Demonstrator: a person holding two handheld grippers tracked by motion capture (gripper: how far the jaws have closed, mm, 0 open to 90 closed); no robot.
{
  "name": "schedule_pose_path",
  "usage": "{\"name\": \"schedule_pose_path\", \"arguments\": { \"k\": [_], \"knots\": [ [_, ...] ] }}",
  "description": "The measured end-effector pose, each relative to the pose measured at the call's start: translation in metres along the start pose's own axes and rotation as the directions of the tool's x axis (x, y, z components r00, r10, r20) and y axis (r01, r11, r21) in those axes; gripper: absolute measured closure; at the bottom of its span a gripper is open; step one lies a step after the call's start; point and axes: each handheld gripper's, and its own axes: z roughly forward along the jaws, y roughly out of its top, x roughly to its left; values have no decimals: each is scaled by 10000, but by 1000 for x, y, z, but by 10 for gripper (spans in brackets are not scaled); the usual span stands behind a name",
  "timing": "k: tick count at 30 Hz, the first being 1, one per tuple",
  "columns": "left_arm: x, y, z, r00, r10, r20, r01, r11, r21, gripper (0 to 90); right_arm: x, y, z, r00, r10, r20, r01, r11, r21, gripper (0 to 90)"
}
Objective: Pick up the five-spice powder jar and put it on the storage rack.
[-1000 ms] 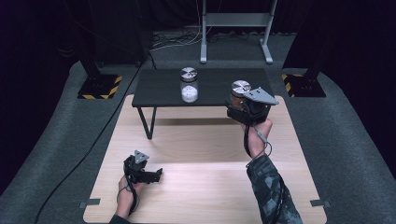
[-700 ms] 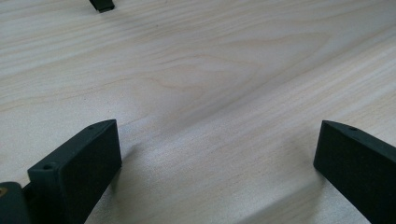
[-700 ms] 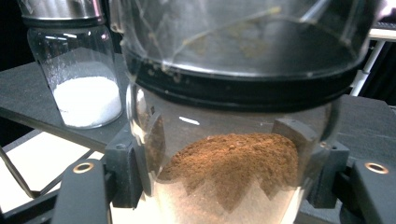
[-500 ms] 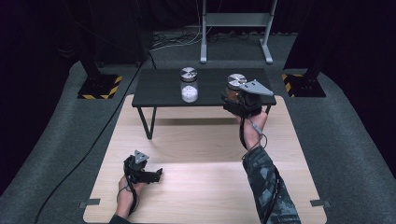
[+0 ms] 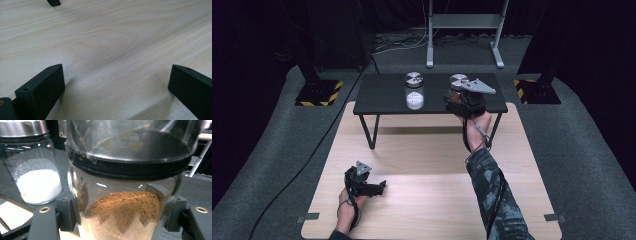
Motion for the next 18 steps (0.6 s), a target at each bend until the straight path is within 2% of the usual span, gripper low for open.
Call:
{"name": "schedule_pose_path", "arguments": {
  "k": [13, 18],
  "knots": [
    [0, 0, 0, 10000, 48, 37, -48, 10000, 7, 4, -5, 1, 23, 9996, 200, 213, -207, 9992, 350, 293],
    [0, 0, 0, 10000, 62, 42, -62, 10000, 8, 4, -7, -5, 28, 9992, 380, 159, -382, 9992, 109, 293]
  ]
}}
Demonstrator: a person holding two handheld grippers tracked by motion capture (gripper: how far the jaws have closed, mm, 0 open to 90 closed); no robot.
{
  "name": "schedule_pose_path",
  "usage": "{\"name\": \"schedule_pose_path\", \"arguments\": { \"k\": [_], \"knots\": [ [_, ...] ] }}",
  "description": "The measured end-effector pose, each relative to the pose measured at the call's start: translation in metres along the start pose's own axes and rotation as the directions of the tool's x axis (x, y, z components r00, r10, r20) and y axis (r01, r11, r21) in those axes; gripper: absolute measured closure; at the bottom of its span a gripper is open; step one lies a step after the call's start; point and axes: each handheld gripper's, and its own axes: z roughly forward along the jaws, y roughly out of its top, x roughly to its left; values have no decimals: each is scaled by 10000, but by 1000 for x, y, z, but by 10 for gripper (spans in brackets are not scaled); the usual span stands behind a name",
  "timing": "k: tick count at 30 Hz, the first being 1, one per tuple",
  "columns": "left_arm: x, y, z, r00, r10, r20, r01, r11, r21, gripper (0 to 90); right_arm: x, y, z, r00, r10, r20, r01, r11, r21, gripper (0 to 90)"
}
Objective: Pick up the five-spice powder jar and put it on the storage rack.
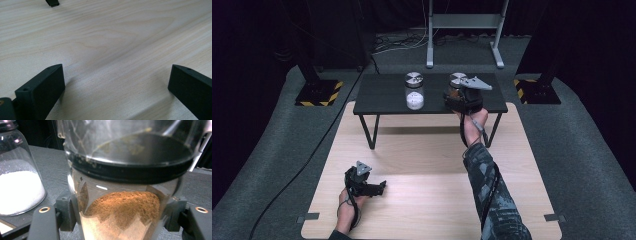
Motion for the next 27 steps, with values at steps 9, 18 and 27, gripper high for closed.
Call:
{"name": "schedule_pose_path", "arguments": {
  "k": [9, 18, 27],
  "knots": [
    [0, 0, 0, 10000, -3, 8, 3, 10000, -2, 4, -2, -1, 4, 10000, 7, -21, -7, 10000, -76, 294],
    [0, 0, 0, 10000, 7, 15, -7, 10000, 1, 4, -2, -2, 4, 10000, 2, 11, -1, 9999, -109, 294],
    [0, 0, 0, 10000, 9, 18, -9, 10000, 0, 5, 0, 0, 4, 10000, 6, 46, -6, 10000, 2, 293]
  ]
}}
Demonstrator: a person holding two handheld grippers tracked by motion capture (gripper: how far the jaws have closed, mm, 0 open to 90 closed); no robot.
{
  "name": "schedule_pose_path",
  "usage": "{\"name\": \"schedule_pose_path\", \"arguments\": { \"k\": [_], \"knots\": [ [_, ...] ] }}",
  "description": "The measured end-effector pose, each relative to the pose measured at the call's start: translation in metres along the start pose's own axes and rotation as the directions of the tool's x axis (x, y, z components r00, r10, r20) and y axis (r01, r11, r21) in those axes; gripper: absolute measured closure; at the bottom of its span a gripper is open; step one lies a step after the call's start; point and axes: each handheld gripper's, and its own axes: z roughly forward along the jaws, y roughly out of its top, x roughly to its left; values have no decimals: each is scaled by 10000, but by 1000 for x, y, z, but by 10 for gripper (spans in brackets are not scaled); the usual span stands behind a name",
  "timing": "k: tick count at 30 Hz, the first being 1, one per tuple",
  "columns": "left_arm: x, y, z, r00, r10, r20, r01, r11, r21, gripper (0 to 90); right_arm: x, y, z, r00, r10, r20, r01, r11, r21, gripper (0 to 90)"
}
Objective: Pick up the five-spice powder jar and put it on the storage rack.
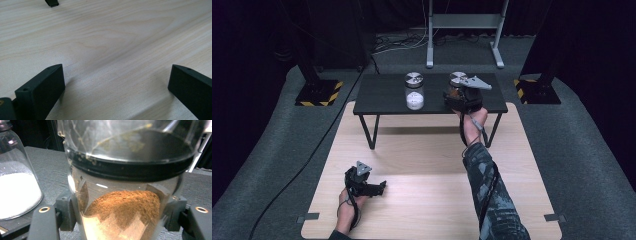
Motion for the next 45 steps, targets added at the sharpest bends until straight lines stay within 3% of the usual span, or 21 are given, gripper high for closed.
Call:
{"name": "schedule_pose_path", "arguments": {
  "k": [4, 5, 6, 7, 8, 10, 12, 21, 28, 32, 40, 45],
  "knots": [
    [0, 0, 0, 10000, 4, 7, -4, 10000, 1, 4, 1, 2, 0, 10000, 1, 27, -1, 10000, 88, 289],
    [0, 0, 0, 10000, 7, 8, -7, 10000, 1, 4, 1, 3, 0, 10000, 2, 11, -2, 9999, 139, 241],
    [0, 0, 0, 10000, 12, 7, -12, 10000, 2, 5, -1, 4, 0, 9999, 49, -142, -46, 9998, 199, 87],
    [0, 0, 0, 10000, 7, 8, -7, 10000, 2, 4, 3, 3, -1, 10000, 28, 18, -28, 9998, 189, 0],
    [0, 0, 0, 10000, 7, 8, -7, 10000, 2, 5, 9, 2, -3, 9995, -132, 295, 127, 9998, 154, 0],
    [0, 0, 0, 10000, 4, 9, -4, 10000, 1, 4, 9, 8, -8, 9993, -365, 5, 364, 9975, 609, 0],
    [0, 0, 0, 10000, 8, 9, -8, 10000, 1, 4, 14, 8, -17, 9978, -652, 102, 643, 9949, 774, 0],
    [0, 0, 0, 10000, 15, 17, -15, 10000, 2, 4, 7, -8, -58, 9975, -668, -212, 696, 9802, 1855, 0],
    [0, 0, 0, 10000, 27, 17, -27, 10000, 5, 4, 2, -41, -90, 9979, -574, -288, 626, 9707, 2322, 0],
    [0, 0, 0, 10000, 39, 25, -39, 10000, 7, 4, -4, -84, -113, 9990, -385, -238, 436, 9601, 2762, 0],
    [0, 1, 1, 10000, 52, 45, -52, 10000, -5, 4, -10, -147, -142, 9984, -100, 557, -121, 9243, 3814, 0],
    [0, 1, 1, 10000, 51, 46, -51, 10000, -3, 4, -8, -171, -155, 9944, -57, 1053, -382, 9114, 4098, 0]
  ]
}}
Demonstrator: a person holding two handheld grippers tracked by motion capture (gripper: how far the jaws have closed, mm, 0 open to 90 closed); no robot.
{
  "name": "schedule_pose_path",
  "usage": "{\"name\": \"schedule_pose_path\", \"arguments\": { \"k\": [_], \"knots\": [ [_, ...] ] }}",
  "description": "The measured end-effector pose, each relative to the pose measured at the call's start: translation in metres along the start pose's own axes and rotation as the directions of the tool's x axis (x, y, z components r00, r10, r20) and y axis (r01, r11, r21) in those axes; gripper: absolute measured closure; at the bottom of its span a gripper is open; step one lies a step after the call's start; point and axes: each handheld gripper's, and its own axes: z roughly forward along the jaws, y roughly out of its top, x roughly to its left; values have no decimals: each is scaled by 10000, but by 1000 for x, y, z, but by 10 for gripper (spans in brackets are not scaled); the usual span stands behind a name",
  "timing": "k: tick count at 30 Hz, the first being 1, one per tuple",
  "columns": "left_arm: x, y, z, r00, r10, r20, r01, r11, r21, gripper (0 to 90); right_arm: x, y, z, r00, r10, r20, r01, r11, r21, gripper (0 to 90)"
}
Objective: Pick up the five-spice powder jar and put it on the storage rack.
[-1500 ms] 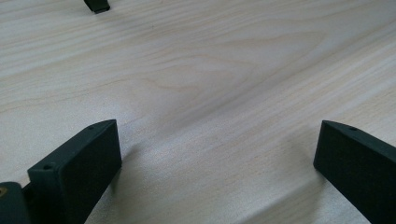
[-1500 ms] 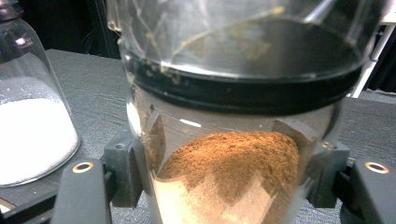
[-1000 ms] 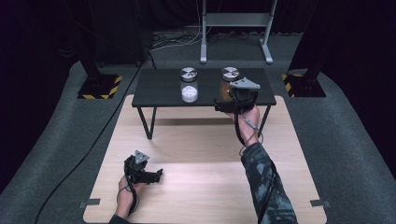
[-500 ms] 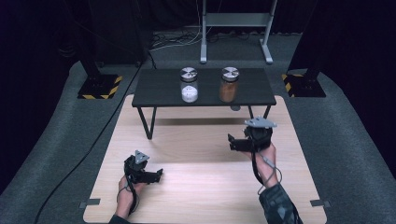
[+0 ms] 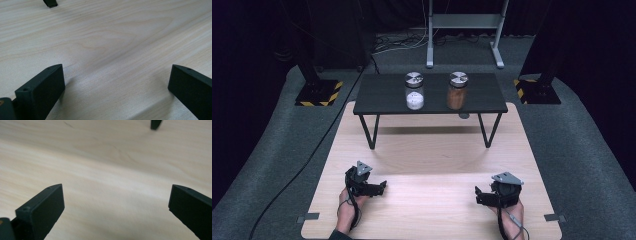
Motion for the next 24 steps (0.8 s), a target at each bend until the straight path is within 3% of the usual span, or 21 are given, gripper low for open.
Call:
{"name": "schedule_pose_path", "arguments": {
  "k": [8, 24],
  "knots": [
    [0, 0, 0, 10000, -1, 1, 1, 10000, -2, 4, 1, -23, -4, 9984, 440, 359, -438, 9990, -86, 0],
    [0, 0, 0, 10000, 0, 8, 0, 10000, -2, 4, 4, -33, 1, 9981, 367, 488, -359, 9992, -173, 0]
  ]
}}
